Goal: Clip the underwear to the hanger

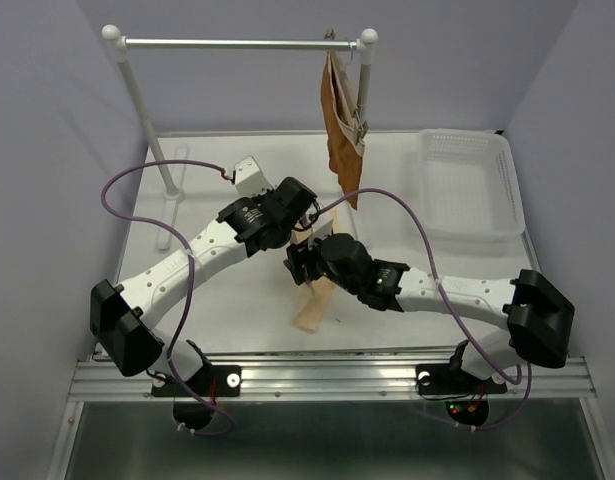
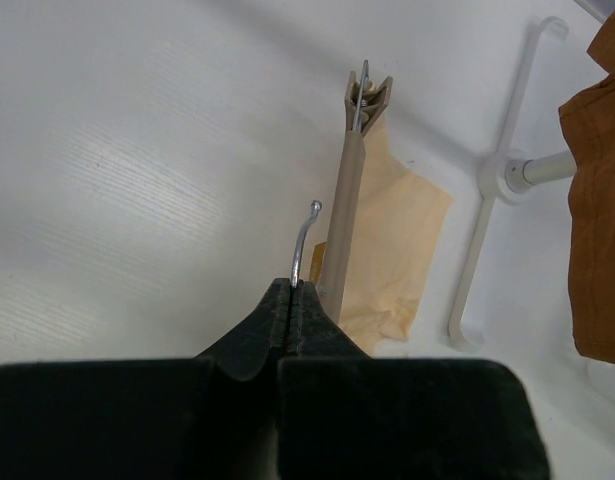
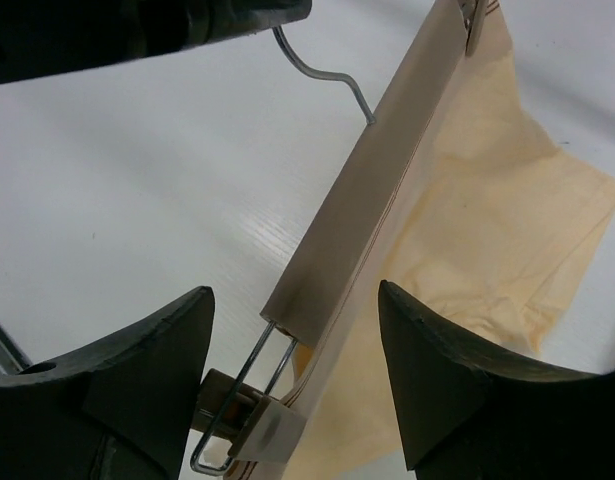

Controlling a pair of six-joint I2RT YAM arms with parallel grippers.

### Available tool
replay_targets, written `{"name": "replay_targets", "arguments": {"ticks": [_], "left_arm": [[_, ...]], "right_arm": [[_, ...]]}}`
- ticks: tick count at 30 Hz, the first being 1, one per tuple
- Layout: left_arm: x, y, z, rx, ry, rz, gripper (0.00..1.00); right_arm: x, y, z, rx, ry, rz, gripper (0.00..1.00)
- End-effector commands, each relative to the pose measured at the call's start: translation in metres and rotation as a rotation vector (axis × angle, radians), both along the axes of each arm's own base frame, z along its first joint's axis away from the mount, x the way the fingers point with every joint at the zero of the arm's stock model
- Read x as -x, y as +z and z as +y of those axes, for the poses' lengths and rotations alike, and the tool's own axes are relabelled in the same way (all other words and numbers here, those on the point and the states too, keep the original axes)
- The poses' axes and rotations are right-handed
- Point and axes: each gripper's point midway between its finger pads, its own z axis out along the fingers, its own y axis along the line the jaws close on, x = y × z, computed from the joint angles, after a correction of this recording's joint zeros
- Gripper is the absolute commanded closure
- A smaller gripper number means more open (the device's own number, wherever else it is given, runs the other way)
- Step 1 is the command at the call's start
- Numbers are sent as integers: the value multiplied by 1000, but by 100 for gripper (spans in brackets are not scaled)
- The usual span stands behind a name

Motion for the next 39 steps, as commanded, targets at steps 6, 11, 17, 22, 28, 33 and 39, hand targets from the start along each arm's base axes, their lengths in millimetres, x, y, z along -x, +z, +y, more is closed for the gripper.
{"name": "replay_targets", "arguments": {"ticks": [6,11,17,22,28,33,39], "left_arm": [[0,36,4,73,28,-94,100],[1,34,1,84,18,-86,100],[3,37,1,102,9,-95,100],[4,42,0,128,-9,-113,100],[3,46,-3,138,-37,-129,100],[2,50,-9,153,-66,-143,100],[2,50,-13,162,-91,-146,100]], "right_arm": [[-19,21,18,-74,-79,-47,37],[-26,19,18,-74,-120,-51,44],[-35,17,13,-75,-190,-56,68],[-40,16,7,-75,-241,-56,84],[-42,13,9,-59,-237,-59,99],[-41,11,14,-25,-197,-76,99],[-35,3,19,-11,-144,-64,99]]}}
